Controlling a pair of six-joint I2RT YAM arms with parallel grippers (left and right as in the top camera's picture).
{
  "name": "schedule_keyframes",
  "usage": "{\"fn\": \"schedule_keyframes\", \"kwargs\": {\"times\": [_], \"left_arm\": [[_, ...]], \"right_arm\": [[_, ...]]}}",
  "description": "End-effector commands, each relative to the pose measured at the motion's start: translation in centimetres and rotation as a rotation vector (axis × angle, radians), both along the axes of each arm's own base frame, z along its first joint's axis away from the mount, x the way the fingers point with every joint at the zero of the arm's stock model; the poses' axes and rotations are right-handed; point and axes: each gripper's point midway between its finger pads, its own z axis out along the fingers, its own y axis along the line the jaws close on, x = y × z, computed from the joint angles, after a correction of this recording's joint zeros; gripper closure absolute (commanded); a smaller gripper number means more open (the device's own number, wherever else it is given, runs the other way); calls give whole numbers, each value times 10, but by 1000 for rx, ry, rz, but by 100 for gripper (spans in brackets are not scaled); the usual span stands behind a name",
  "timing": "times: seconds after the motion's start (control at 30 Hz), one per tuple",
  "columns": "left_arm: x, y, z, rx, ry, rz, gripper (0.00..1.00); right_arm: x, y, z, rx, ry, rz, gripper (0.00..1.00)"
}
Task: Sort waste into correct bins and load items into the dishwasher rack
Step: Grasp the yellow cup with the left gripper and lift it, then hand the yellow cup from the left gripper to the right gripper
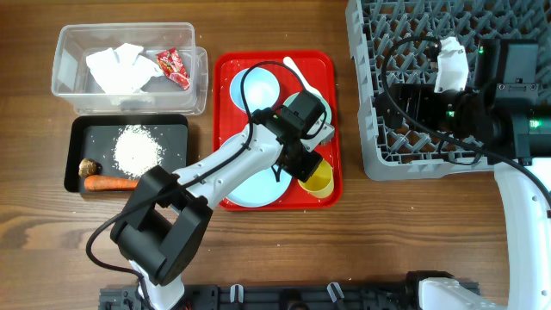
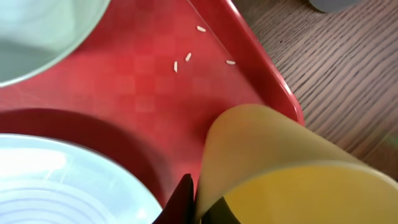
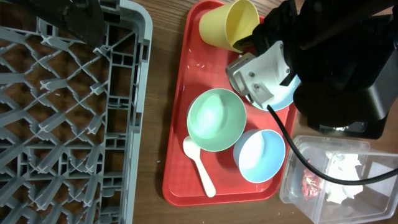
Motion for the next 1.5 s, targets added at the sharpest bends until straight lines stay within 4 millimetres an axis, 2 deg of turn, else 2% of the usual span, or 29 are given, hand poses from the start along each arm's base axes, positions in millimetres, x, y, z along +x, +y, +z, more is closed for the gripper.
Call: {"fn": "schedule_keyframes", "kwargs": {"times": [0.0,0.13,0.23,0.4,0.5,0.53,0.67,0.77,0.93,1.17,1.47], "left_arm": [[-3,-5,10,-34,20,44,96],[-3,-4,47,-114,26,75,96],[5,2,100,-256,17,102,96],[24,17,186,-626,0,98,96],[36,32,221,-813,3,69,96],[39,36,226,-845,4,66,96],[53,56,236,-937,15,73,96],[54,59,239,-989,41,46,96],[56,56,242,-1010,31,20,96],[56,52,244,-1016,11,-4,96],[57,49,244,-1016,0,-15,96]], "right_arm": [[4,-3,2,-14,-8,-2,0],[4,-2,3,-5,-9,-3,0],[3,7,7,34,-22,34,0],[1,36,26,142,-112,219,0],[2,54,34,222,-184,334,0],[1,60,36,253,-207,375,0],[0,81,46,402,-295,516,0],[-4,94,54,515,-364,634,0],[-13,104,40,681,-357,765,0],[-17,130,31,735,-331,867,0],[-28,156,38,740,-354,962,2]]}}
